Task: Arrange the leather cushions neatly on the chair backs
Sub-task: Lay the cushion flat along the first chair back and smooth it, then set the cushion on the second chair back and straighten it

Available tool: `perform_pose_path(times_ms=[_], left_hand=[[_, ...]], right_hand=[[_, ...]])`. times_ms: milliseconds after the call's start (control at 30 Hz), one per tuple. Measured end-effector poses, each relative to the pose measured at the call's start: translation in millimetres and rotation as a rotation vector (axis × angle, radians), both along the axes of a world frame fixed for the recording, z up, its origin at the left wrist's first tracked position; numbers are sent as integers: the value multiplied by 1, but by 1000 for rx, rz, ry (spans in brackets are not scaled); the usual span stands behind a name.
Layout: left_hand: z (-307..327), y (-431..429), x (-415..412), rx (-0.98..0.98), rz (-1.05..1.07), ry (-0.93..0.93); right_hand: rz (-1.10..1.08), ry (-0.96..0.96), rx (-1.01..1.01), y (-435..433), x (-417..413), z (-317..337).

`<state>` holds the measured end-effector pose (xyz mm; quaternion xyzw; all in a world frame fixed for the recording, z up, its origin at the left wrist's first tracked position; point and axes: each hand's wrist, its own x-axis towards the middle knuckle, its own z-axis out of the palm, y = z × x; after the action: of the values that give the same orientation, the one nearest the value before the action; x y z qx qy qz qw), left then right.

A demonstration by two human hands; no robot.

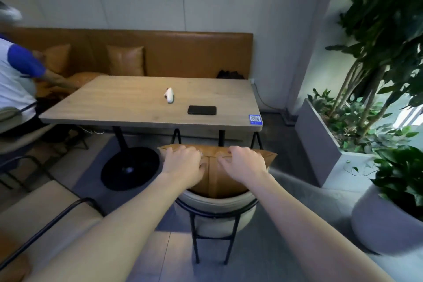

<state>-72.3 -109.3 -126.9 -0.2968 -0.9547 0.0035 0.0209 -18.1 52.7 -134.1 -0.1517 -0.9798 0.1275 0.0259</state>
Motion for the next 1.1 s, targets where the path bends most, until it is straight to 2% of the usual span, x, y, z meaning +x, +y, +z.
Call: perform_pose_path(times_ms=[67, 267, 433, 600, 800, 1100], left_hand=[[33, -28, -1, 26, 5, 50], [139, -143, 14, 148, 92, 367], [224, -248, 35, 261, 141, 531], [277, -343, 55, 406, 134, 707], [313, -432, 66, 505, 211, 829], [308, -499, 33, 473, 329, 797]], right_hand=[[42, 92, 97, -29, 2, 41], [149, 414, 304, -141, 13, 155], [169, 647, 390, -237, 20, 233], [207, 777, 408, -322, 38, 291], [266, 957, 420, -402, 55, 328], [316, 915, 330, -464, 6, 317]])
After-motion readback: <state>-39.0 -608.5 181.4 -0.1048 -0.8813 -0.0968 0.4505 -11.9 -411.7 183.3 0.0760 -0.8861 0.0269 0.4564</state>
